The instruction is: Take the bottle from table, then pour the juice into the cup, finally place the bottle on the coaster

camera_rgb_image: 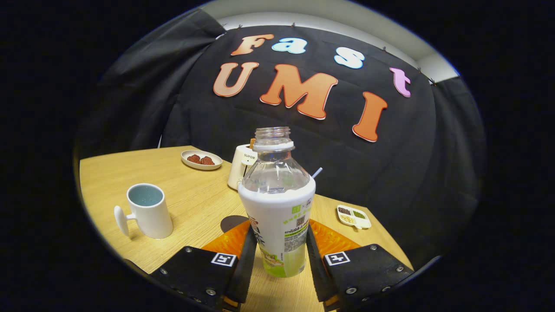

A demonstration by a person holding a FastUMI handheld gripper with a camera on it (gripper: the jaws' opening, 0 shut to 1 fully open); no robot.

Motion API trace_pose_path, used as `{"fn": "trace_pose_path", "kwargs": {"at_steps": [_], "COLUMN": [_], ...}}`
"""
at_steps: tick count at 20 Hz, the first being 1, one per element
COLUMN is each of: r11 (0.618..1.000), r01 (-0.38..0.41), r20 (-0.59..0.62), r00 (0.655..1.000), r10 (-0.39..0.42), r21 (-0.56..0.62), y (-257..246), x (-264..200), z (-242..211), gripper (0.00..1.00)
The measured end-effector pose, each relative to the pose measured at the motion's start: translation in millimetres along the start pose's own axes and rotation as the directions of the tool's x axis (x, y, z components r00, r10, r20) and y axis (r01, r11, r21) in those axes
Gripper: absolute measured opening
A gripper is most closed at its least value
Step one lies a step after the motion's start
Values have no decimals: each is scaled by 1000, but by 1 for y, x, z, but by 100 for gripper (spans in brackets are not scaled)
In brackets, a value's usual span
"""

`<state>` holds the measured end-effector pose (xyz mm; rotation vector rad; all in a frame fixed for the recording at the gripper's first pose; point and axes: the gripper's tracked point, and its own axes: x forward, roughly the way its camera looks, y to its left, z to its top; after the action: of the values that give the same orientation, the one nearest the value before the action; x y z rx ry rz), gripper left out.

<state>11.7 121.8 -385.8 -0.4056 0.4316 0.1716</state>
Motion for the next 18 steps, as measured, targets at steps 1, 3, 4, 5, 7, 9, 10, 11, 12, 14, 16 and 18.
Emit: {"fn": "trace_pose_path", "kwargs": {"at_steps": [1, 3, 4, 5, 7, 9, 10, 11, 12, 14, 16, 18], "r11": [999, 995, 992, 988, 970, 941, 928, 918, 905, 869, 816, 762], "r01": [-3, -7, -7, 2, 35, 60, 65, 66, 68, 88, 118, 145], "r20": [-2, -10, -11, -7, 20, 50, 56, 63, 70, 89, 117, 147], "r00": [1000, 1000, 1000, 1000, 999, 998, 997, 997, 997, 995, 991, 987], "r10": [3, 6, 5, -3, -31, -46, -47, -45, -42, -51, -62, -66], "r21": [-36, -95, -122, -155, -241, -333, -368, -392, -420, -486, -566, -631], "y": [3, 6, 8, 8, 7, 11, 12, 15, 19, 23, 27, 30], "x": [1, 7, 8, 9, 10, 10, 13, 14, 16, 18, 19, 21], "z": [2, 4, 6, 9, 19, 27, 28, 31, 33, 38, 41, 45], "gripper": [60, 58, 58, 58, 58, 58, 58, 58, 58, 58, 58, 58]}}
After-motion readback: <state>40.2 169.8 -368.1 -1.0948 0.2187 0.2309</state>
